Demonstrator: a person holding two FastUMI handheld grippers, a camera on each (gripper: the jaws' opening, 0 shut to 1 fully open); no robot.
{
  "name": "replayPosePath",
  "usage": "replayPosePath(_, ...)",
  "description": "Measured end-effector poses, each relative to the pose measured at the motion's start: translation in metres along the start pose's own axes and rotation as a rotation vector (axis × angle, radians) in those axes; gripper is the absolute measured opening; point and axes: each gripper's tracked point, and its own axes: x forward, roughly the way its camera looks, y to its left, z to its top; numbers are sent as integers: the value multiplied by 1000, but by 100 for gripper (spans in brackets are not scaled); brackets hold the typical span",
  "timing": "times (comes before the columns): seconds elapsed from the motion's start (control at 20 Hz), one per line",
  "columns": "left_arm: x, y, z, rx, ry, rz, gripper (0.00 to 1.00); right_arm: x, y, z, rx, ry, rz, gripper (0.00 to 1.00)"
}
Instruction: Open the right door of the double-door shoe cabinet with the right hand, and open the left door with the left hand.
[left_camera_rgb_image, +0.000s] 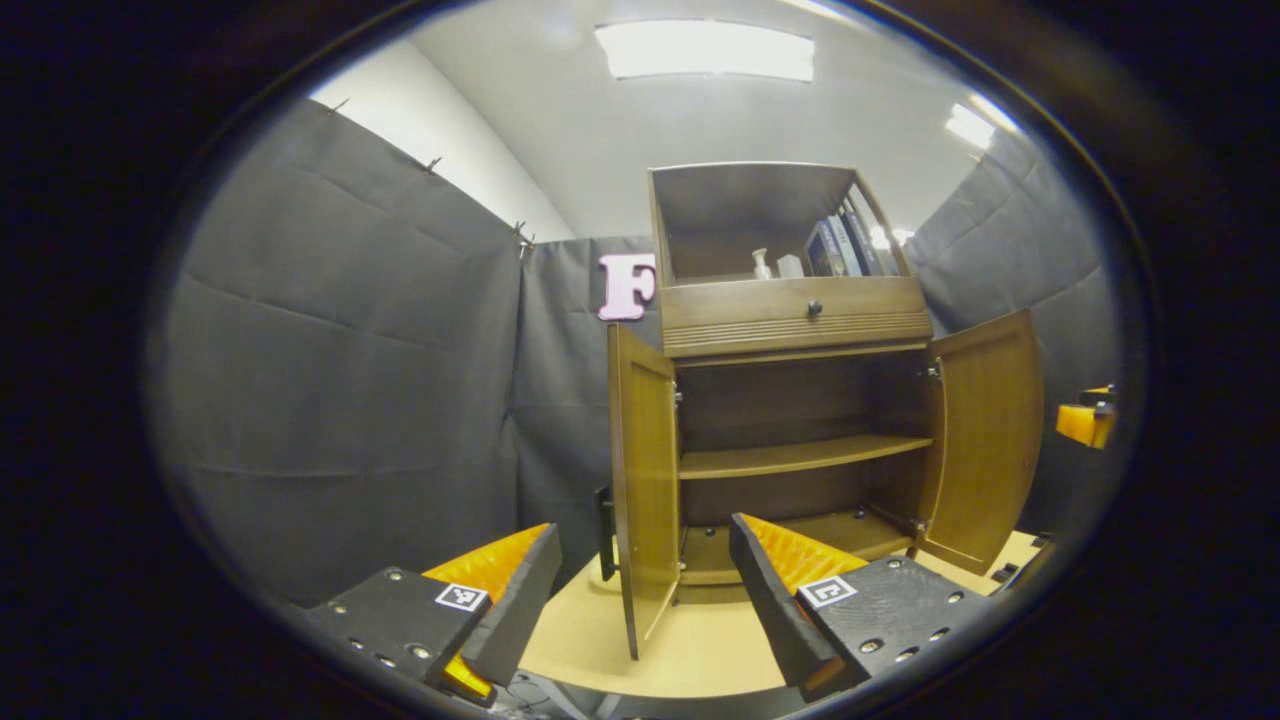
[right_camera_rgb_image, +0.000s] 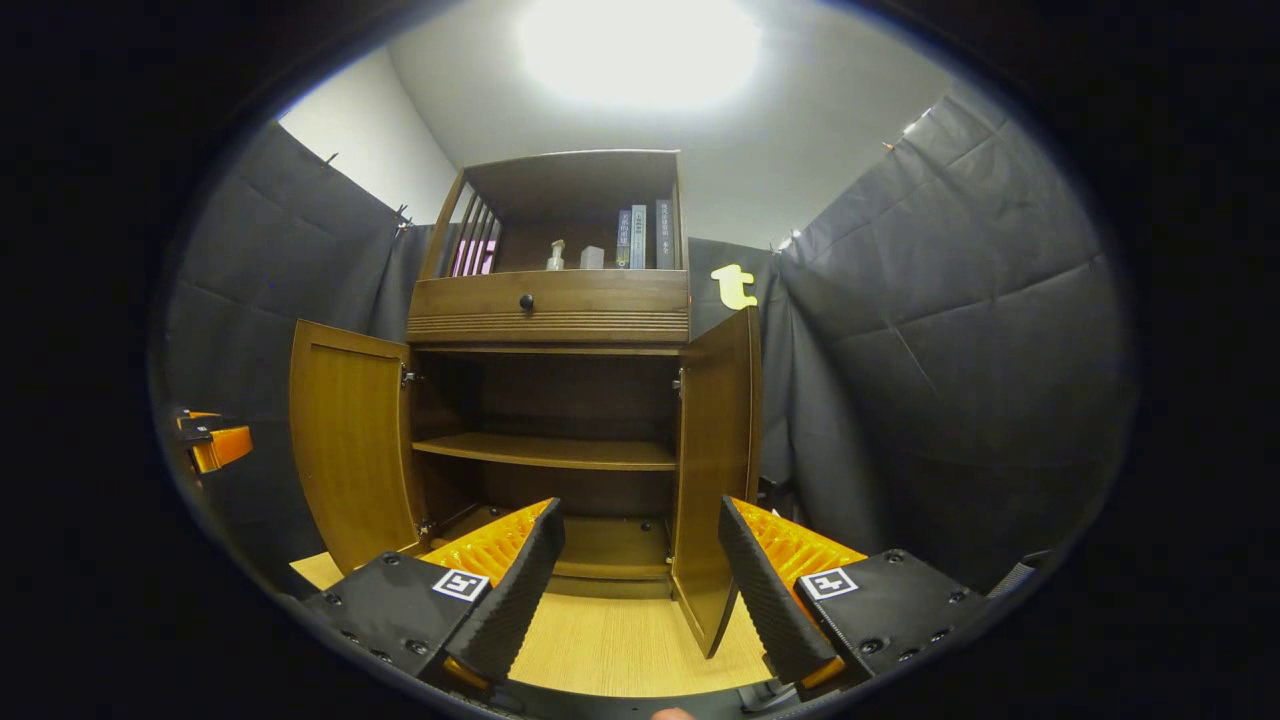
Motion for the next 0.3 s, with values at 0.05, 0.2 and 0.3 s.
replayPosePath(0.05,0,0,2,0,-4,2,99,0,-1,0,3,-1,-2,97)
replayPosePath(0.2,-1,3,9,-2,-17,9,99,0,-2,0,7,-2,-3,97)
replayPosePath(0.3,-3,5,11,-1,-24,16,96,-1,0,-1,-1,0,2,97)
